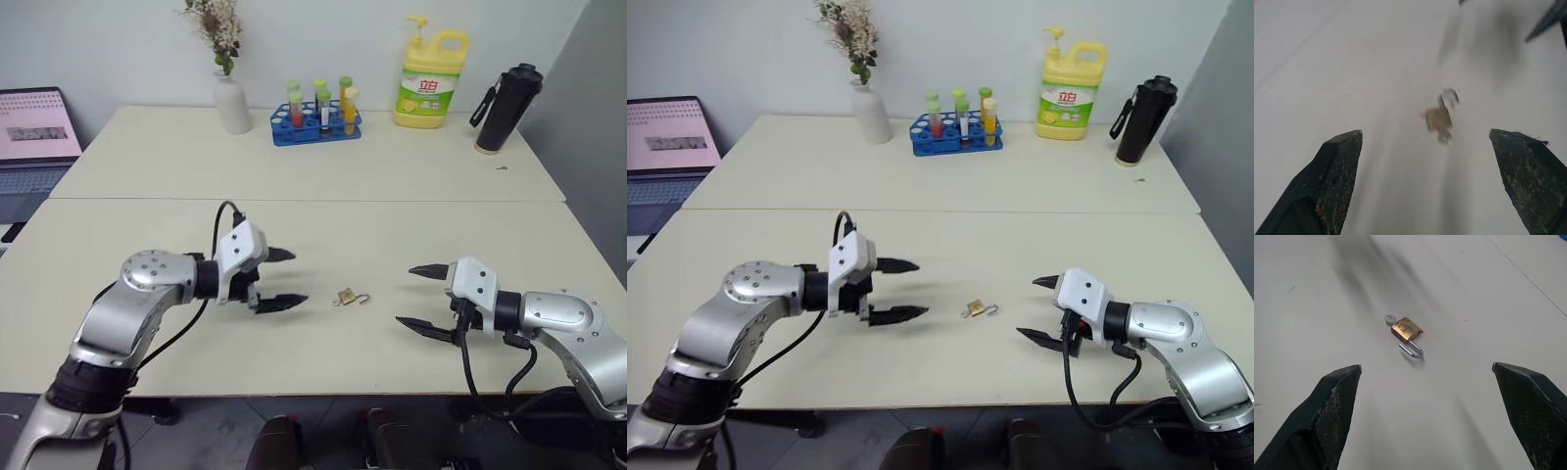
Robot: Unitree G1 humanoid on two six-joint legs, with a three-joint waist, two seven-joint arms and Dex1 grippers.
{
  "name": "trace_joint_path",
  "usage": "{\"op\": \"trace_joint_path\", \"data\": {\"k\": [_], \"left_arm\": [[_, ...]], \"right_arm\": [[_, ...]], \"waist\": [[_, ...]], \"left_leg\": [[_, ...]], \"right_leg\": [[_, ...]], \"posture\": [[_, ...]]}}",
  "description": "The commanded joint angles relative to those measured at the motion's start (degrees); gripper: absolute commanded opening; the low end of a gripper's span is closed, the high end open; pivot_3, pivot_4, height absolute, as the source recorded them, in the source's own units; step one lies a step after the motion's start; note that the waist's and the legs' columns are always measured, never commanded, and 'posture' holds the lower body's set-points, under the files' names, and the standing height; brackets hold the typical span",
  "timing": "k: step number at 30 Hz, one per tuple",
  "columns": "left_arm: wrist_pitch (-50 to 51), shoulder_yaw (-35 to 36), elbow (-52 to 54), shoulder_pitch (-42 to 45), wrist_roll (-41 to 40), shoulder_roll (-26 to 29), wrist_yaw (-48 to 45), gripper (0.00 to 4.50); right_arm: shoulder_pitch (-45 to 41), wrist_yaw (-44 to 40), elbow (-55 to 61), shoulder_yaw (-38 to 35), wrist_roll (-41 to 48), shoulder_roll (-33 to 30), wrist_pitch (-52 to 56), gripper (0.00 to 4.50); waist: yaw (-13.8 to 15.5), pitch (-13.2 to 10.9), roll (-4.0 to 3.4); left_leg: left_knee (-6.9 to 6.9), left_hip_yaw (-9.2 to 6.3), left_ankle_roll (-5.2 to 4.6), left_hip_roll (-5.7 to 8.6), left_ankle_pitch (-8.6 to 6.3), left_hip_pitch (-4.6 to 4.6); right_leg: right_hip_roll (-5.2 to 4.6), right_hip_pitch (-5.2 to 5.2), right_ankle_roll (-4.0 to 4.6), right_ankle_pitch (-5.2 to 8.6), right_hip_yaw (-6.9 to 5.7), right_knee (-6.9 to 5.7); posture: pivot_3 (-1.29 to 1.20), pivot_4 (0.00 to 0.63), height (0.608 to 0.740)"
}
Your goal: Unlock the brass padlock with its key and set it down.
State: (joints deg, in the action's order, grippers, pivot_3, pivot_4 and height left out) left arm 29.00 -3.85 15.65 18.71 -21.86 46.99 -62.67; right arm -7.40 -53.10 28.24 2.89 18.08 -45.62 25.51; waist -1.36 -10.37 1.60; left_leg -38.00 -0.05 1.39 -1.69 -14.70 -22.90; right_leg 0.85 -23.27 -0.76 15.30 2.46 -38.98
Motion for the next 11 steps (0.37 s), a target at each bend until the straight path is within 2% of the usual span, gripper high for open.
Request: {"op": "trace_joint_path", "data": {"k": [1,5,7,11], "left_arm": [[-2.5,4.4,4.6,-2.8,-0.5,2.9,-0.7,4.35],[-1.4,8.0,8.4,-8.6,-2.7,5.2,-1.2,4.35],[-3.6,8.0,9.9,-11.8,-0.7,6.8,-1.6,4.35],[-3.8,7.6,9.7,-12.1,-1.0,6.3,-0.5,4.35]], "right_arm": [[-0.3,-3.0,1.9,-2.2,3.8,-1.0,-0.2,4.5],[-0.9,-4.8,1.3,-2.0,4.7,-2.1,-0.7,4.5],[-2.0,-5.4,-0.1,-1.6,4.3,-2.3,-1.2,4.5],[-3.6,-6.1,-1.6,-0.5,3.3,-1.9,-2.5,4.5]], "waist": [[0.1,0.0,0.0],[-0.1,0.0,0.0],[-0.2,0.0,0.0],[-0.2,0.0,0.0]], "left_leg": [[-0.02,0.0,0.0,0.0,0.0,0.01],[-0.02,0.05,-0.02,-0.03,-0.01,0.04],[0.02,0.02,-0.02,-0.07,-0.01,0.04],[0.03,0.03,-0.01,-0.11,0.0,0.07]], "right_leg": [[-0.02,0.02,0.0,0.0,0.03,0.0],[-0.1,0.02,0.0,0.0,0.05,0.02],[-0.14,0.01,0.0,0.0,0.05,0.02],[-0.09,0.0,0.01,0.01,0.02,-0.01]], "posture": [[0.0,0.15,0.74],[0.0,0.15,0.74],[0.0,0.15,0.74],[0.0,0.15,0.74]]}}
